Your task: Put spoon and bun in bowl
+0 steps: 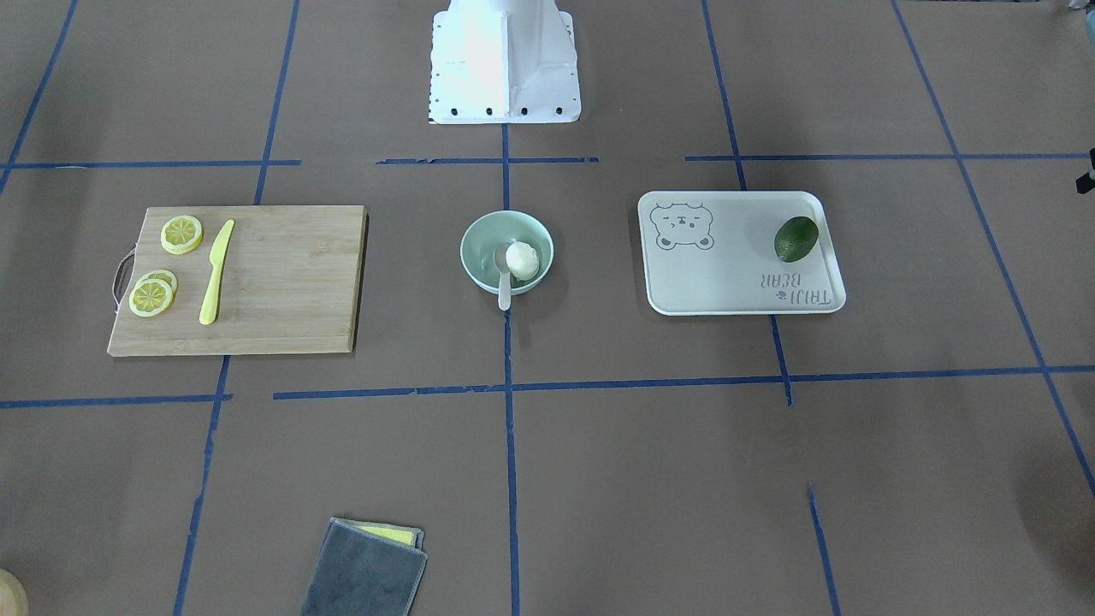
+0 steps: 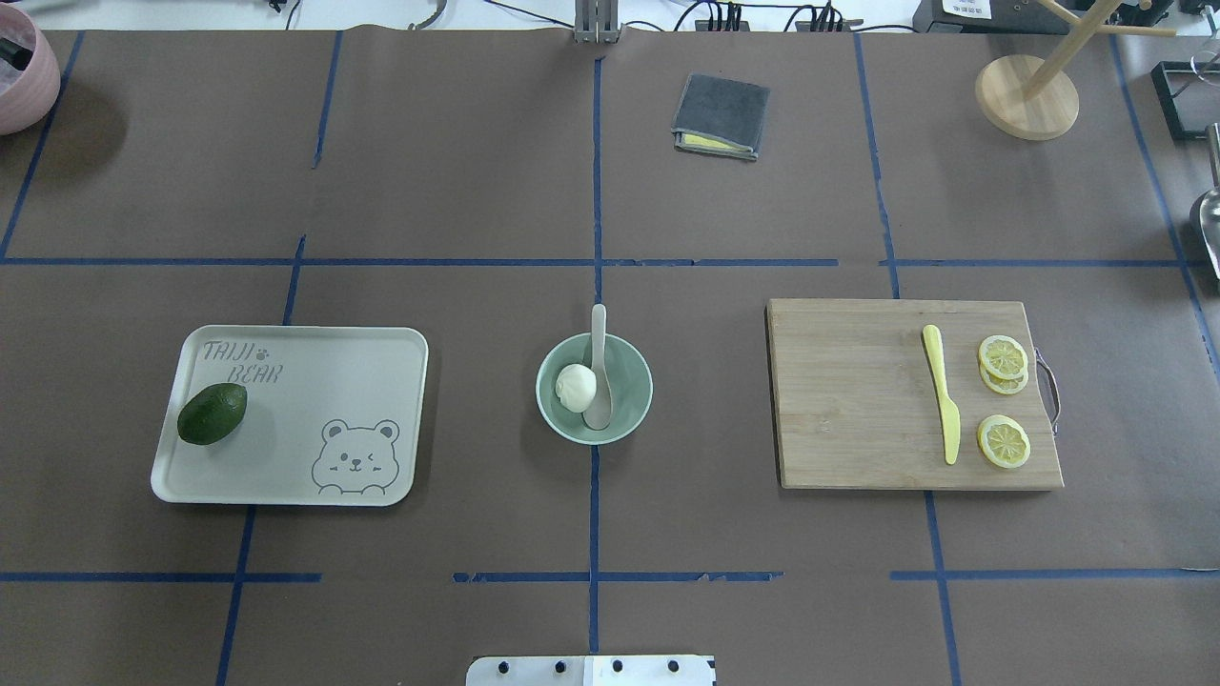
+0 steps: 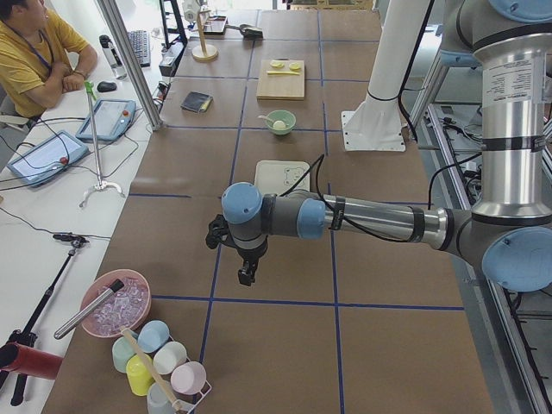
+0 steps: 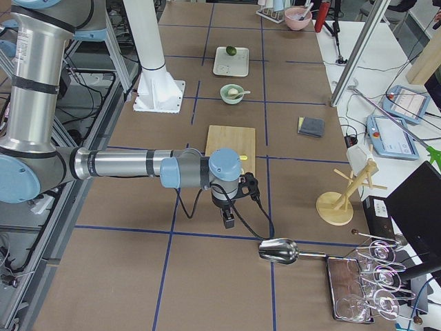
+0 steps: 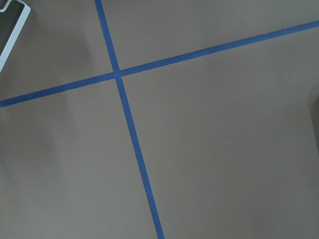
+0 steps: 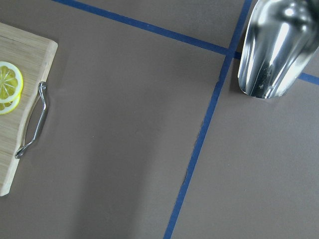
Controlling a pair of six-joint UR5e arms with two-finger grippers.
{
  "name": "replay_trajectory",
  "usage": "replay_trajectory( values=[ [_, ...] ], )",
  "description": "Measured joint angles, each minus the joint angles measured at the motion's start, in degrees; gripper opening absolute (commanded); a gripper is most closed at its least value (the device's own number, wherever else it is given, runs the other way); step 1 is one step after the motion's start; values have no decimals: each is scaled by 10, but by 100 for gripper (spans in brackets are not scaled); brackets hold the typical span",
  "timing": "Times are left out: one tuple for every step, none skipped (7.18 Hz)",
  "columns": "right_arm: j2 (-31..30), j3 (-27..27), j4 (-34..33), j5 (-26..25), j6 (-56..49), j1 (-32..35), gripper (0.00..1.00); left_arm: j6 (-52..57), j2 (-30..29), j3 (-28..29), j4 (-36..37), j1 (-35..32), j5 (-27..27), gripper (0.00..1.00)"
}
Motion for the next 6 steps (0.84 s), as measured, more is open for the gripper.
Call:
replay_trajectory(
  values=[
    [-1, 0, 0, 1, 0, 0, 100, 0, 0, 0, -1, 0, -1, 100],
    [-4, 0, 0, 2, 0, 0, 100, 0, -4, 0, -2, 0, 0, 100],
    [-5, -1, 0, 3, 0, 0, 100, 0, -12, 1, -2, 0, 1, 100],
    [-6, 0, 0, 3, 0, 0, 100, 0, -26, 4, 3, 0, 3, 100],
    [-6, 1, 1, 3, 0, 0, 100, 0, -41, 9, 11, 0, 4, 100],
    [-10, 2, 2, 3, 0, 0, 100, 0, -46, 13, 15, -1, 5, 100]
  ],
)
